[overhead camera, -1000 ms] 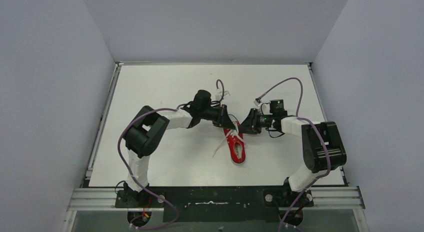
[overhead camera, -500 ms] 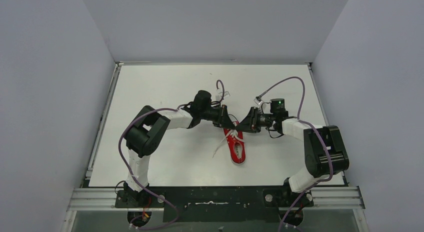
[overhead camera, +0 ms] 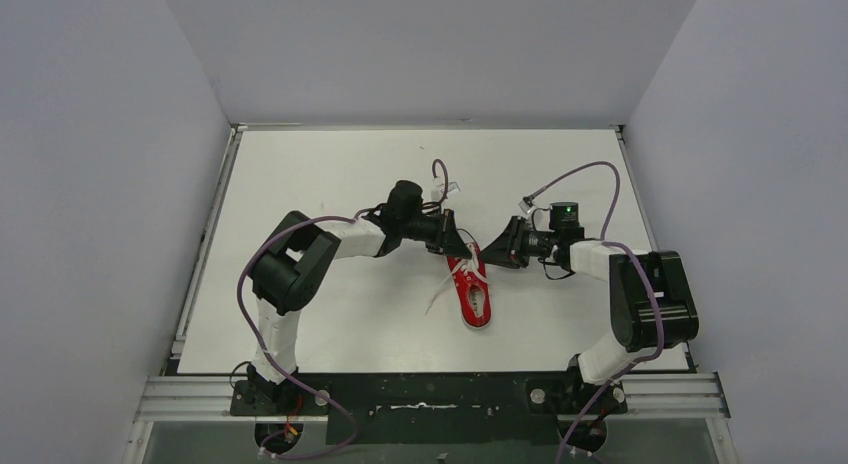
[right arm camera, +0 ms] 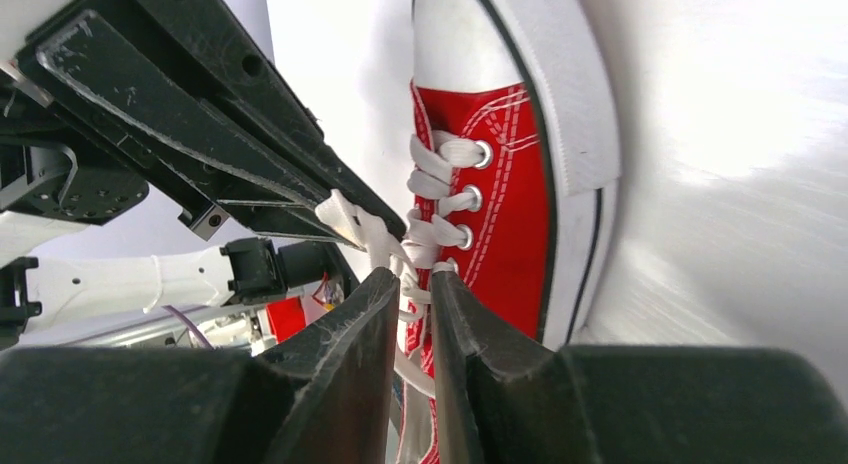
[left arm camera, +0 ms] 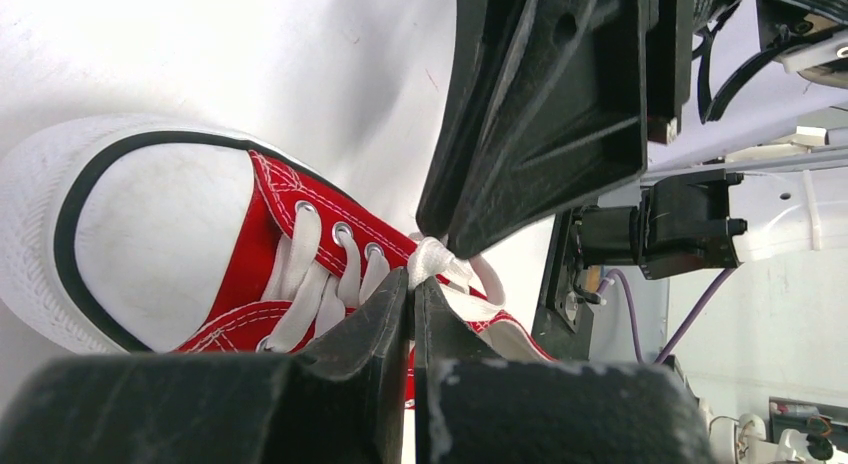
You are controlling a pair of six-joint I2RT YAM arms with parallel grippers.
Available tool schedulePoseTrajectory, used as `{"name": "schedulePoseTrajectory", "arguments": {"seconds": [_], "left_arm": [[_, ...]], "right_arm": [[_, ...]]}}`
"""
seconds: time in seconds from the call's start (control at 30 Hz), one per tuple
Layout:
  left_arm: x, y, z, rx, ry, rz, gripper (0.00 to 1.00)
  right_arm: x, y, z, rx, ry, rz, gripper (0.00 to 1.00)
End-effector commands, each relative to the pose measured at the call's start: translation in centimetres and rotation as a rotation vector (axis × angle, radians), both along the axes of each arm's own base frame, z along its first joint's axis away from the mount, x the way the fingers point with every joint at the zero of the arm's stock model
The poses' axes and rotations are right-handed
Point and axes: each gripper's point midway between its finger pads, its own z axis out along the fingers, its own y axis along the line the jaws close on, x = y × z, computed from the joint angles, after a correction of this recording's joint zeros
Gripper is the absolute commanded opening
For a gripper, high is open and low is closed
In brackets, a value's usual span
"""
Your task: Tie the shoes
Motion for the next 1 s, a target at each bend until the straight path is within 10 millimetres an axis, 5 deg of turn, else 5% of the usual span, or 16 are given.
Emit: {"name": "schedulePoseTrajectory", "arguments": {"seconds": [0.0, 0.17, 0.97], "left_arm": [[0.9, -0.6, 1.9, -0.063, -0.069, -0.014, 0.0], [0.9, -0.6, 1.9, -0.065, -0.067, -0.015, 0.0], [0.7, -0.6, 1.9, -0.069, -0.064, -0.019, 0.0]], "right_arm": [[1.3, -1.0, 1.1, 0.001, -0.078, -0.03, 0.22], [0.9, -0.3, 0.0, -0.027, -0.06, 0.032, 0.22], [0.1, 2.1, 1.4, 0.059, -0.085, 0.078, 0.2]]}}
